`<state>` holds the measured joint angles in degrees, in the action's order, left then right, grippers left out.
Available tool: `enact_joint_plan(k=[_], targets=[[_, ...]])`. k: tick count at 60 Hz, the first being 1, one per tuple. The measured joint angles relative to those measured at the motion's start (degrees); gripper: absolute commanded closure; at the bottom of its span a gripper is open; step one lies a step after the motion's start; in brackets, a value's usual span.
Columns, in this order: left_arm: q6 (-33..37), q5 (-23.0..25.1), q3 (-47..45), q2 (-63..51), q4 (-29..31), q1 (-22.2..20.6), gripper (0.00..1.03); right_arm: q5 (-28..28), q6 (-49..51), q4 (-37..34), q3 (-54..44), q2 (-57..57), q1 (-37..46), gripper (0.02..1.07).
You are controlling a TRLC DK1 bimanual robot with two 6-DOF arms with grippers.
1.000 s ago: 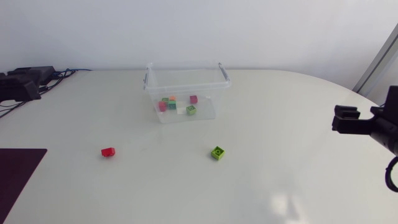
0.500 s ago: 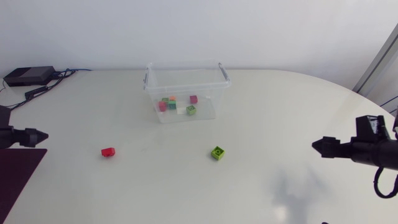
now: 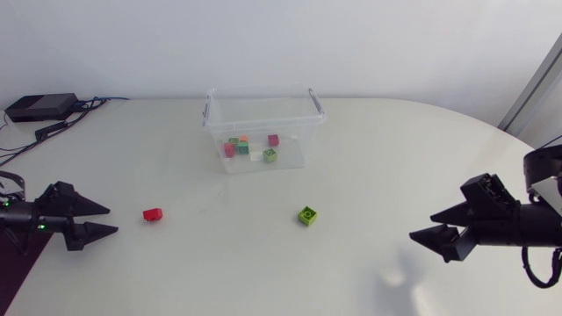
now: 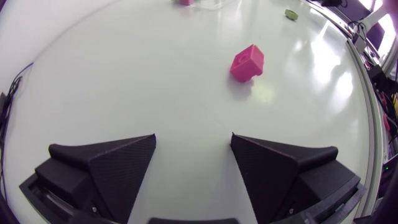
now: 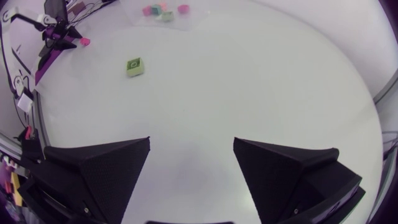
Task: Place the duplo bricks in the container
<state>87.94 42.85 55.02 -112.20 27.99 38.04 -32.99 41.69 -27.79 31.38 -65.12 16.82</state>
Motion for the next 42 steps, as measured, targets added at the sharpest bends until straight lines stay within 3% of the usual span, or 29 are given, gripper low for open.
enact_joint_plan(k=[3, 25, 29, 32, 38, 39, 42], targets=[[1.0, 0.4, -0.3, 0.0, 0.0, -2.1, 0.18, 0.7, 0.4, 1.7, -0.1, 1.6, -2.2, 0.06], [2.1, 4.1, -4.1, 0.2, -5.1, -12.8, 0.21, 5.9, -1.9, 10.6, -0.3, -4.7, -19.4, 0.06], [2.1, 4.5, -4.2, 0.2, -5.6, -14.3, 0.36, 7.0, -2.7, 12.3, -0.1, -8.0, -21.6, 0.06], [1.9, 4.5, -4.2, 0.2, -5.9, -15.7, 0.6, 8.3, -3.1, 13.5, 0.2, -10.5, -23.4, 0.07], [1.8, 4.5, -4.2, 0.0, -6.5, -18.2, 0.66, 11.6, -3.8, 17.0, 0.2, -14.3, -27.1, 0.07], [1.8, 4.5, -4.2, 0.0, -6.6, -18.6, 0.72, 12.2, -3.8, 17.6, 0.2, -14.7, -27.7, 0.08], [1.7, 4.2, -3.9, 0.0, -5.8, -19.5, 0.77, 13.9, -4.0, 19.5, 0.2, -15.9, -29.7, 0.14]])
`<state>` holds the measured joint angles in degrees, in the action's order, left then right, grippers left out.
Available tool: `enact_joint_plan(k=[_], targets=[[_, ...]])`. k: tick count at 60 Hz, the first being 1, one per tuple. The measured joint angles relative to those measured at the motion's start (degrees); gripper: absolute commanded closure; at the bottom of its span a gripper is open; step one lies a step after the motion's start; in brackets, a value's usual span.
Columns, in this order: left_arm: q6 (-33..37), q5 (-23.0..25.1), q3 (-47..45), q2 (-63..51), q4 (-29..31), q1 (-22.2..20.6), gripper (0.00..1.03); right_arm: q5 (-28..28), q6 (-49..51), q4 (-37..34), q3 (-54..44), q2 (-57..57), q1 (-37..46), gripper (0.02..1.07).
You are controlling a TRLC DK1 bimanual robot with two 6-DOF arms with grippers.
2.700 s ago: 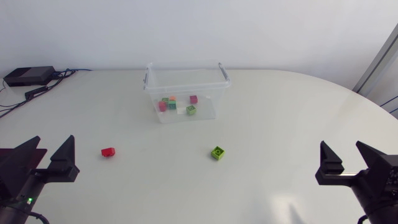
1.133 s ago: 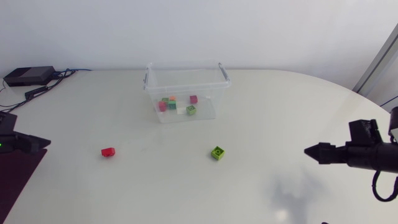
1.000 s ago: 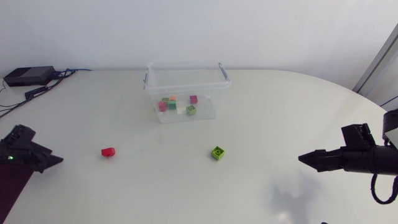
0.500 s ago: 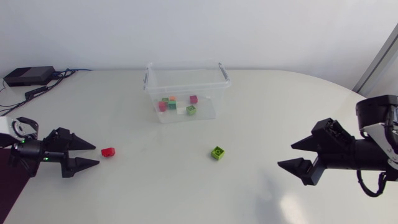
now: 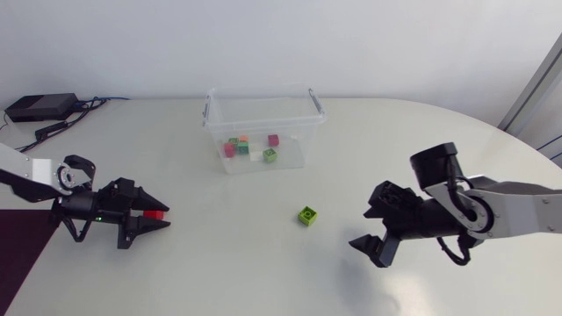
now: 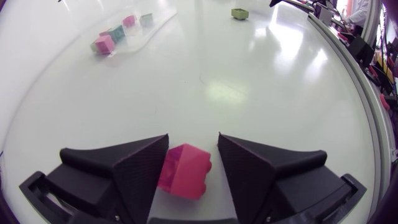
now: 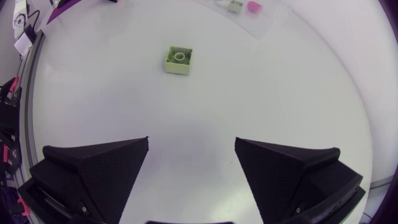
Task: Place the duplo bricks in the container
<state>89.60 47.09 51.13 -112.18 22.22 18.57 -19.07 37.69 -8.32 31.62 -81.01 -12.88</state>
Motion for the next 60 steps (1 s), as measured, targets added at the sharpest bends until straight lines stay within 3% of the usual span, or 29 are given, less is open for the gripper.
enact_joint_plan(k=[14, 25, 33, 38, 41, 45, 47, 54, 57, 60], targets=[[-0.9, -2.8, 0.9, 5.4, 6.6, -1.4, 0.78, 2.5, -0.6, 4.3, 5.3, -8.3, -5.2, 0.16], [-4.8, 0.7, 4.6, 15.3, 14.4, -4.2, 0.78, 2.5, -3.5, 7.1, 11.7, -16.9, -8.3, 0.16], [-8.7, 2.0, 9.0, 18.7, 15.9, -6.2, 0.78, 2.7, -7.0, 6.8, 15.6, -21.2, -11.5, 0.16], [-9.5, 2.1, 10.6, 19.3, 16.9, -6.4, 0.78, 5.7, -8.4, 6.6, 17.8, -23.0, -13.1, 0.16], [-9.7, 2.0, 11.0, 19.3, 17.4, -6.3, 0.77, 7.1, -9.3, 6.1, 19.2, -24.2, -14.0, 0.3], [-9.6, 1.1, 11.0, 19.3, 18.2, -5.9, 0.75, 8.2, -10.2, 4.6, 21.2, -25.7, -15.0, 0.69], [-9.2, 0.6, 10.9, 19.3, 18.3, -5.4, 0.64, 8.7, -10.6, 3.8, 22.2, -26.3, -15.4, 0.84], [-6.5, -2.6, 10.7, 18.7, 18.9, -2.5, 0.13, 9.4, -11.6, 0.4, 25.5, -28.1, -16.3, 0.91], [-4.5, -3.8, 10.6, 17.6, 19.6, -1.3, 0.06, 9.6, -11.8, -0.6, 26.2, -28.1, -16.4, 0.91], [-2.5, -4.8, 10.4, 15.8, 19.9, -0.2, 0.06, 10.0, -11.8, -1.5, 26.2, -27.7, -16.4, 0.91]])
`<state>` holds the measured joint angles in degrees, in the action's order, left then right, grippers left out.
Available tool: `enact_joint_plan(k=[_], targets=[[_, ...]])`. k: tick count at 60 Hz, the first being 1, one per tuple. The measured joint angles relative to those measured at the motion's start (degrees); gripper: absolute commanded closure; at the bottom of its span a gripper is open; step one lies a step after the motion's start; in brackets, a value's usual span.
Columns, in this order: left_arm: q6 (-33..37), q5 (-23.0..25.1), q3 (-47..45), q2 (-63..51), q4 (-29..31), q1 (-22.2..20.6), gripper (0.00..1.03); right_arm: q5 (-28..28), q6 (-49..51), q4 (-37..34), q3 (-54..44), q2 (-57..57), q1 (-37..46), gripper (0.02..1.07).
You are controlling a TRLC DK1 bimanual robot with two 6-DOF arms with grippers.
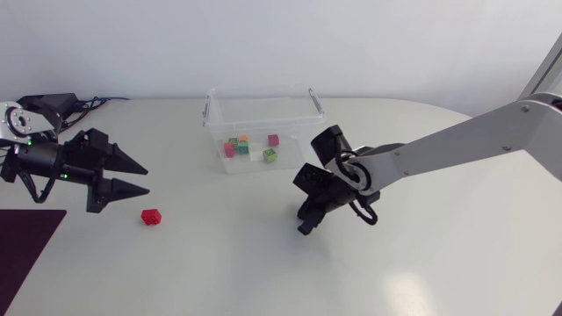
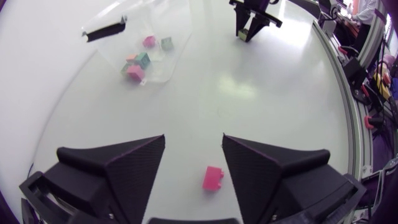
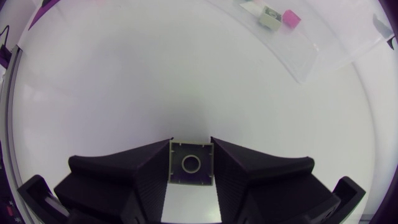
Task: Place the duplo bricks in the container
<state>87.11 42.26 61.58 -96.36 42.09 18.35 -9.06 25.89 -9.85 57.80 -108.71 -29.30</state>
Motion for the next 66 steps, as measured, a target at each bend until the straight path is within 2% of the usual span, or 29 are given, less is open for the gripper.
enact_joint_plan(k=[16, 25, 27, 29, 30, 31, 33, 34, 46, 56, 66], targets=[[10.5, -2.8, -2.9, -10.0, 1.0, 3.5, 0.07, -0.9, 0.0, -11.0, -0.5, 12.9, 1.4, 0.91], [12.2, -3.4, -3.0, -13.7, -0.3, 3.7, 0.09, -3.3, 0.0, -15.6, -0.5, 20.2, 3.2, 0.91], [12.4, -3.4, -2.8, -14.9, -0.6, 3.7, 0.15, -3.8, 0.0, -16.8, -0.5, 21.8, 3.5, 0.91], [12.4, -3.4, -2.7, -15.9, -0.6, 3.7, 0.28, -4.1, 0.0, -17.3, -0.5, 22.8, 3.6, 0.91], [12.4, -3.4, -2.6, -16.4, -0.7, 3.7, 0.4, -4.2, 0.0, -17.6, -0.5, 23.5, 3.7, 0.91], [12.7, -3.0, -2.5, -16.9, -1.0, 3.7, 0.46, -4.3, 0.0, -17.9, -0.5, 24.0, 3.8, 0.91], [13.1, -2.5, -2.2, -17.5, -1.3, 3.7, 0.83, -4.4, 0.0, -18.6, -0.5, 25.3, 3.8, 0.91], [13.2, -2.5, -2.0, -17.6, -1.7, 3.7, 0.86, -4.4, 0.0, -18.8, -0.5, 25.8, 3.8, 0.91], [13.2, -2.2, -1.3, -17.8, -2.9, 2.5, 0.87, -4.6, 0.0, -22.4, 0.9, 29.5, 3.8, 0.91], [13.2, 0.4, 1.8, -15.7, 7.8, 2.5, 0.9, -4.6, 0.0, -23.9, 5.0, 30.3, 3.8, 0.91], [13.2, 4.8, 4.8, -7.6, 14.2, 2.4, 0.9, -4.7, -1.0, -23.0, 9.1, 30.7, 3.8, 0.91]])
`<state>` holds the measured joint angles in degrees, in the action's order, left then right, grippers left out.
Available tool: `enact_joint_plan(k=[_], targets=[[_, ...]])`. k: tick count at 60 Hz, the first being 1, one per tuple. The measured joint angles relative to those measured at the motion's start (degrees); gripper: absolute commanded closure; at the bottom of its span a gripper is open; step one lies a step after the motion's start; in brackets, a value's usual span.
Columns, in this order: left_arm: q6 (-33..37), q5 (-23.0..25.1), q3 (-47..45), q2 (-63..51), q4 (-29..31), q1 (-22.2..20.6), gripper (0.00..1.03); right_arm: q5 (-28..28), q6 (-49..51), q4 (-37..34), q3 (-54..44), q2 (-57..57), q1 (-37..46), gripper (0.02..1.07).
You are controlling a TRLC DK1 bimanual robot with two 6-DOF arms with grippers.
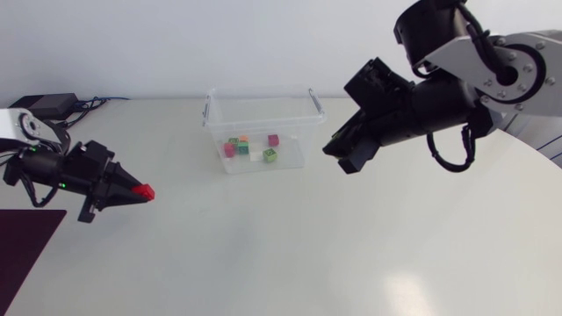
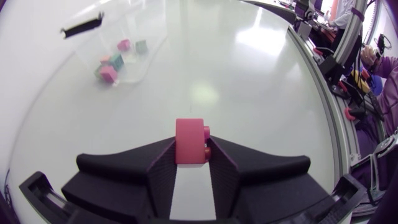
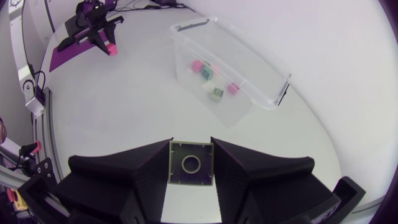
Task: Place the duplo bricks in the container
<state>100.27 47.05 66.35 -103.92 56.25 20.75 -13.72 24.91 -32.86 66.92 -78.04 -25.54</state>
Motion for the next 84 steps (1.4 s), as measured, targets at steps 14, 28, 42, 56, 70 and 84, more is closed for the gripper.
enact_joint_plan(k=[14, 28, 42, 56, 70, 84], targets=[[-10.6, 7.4, 9.5, 7.5, 3.8, -7.0, 0.9, 0.0, -4.6, 8.2, 7.6, -3.4, 0.1, 0.91], [-38.1, 6.0, 14.0, 7.8, -20.4, -16.3, 0.89, 0.4, -7.6, 12.3, 17.5, -15.7, 0.2, 0.91], [-60.3, -4.0, 18.9, 3.7, -39.2, -24.3, 0.89, 1.6, -8.9, 13.0, 26.8, -27.6, 0.2, 0.91], [-67.4, -14.1, 21.4, -3.7, -45.1, -29.3, 0.86, 2.6, -9.1, 13.0, 35.3, -35.9, 1.0, 0.9], [-71.3, -23.9, 23.9, -8.5, -47.2, -32.6, 0.03, 5.0, -9.1, 7.5, 46.8, -44.8, 0.9, 0.05], [-74.8, -26.1, 28.2, -6.9, -46.7, -32.6, 0.03, 5.2, -9.5, 5.8, 47.5, -45.5, 0.9, 0.06]])
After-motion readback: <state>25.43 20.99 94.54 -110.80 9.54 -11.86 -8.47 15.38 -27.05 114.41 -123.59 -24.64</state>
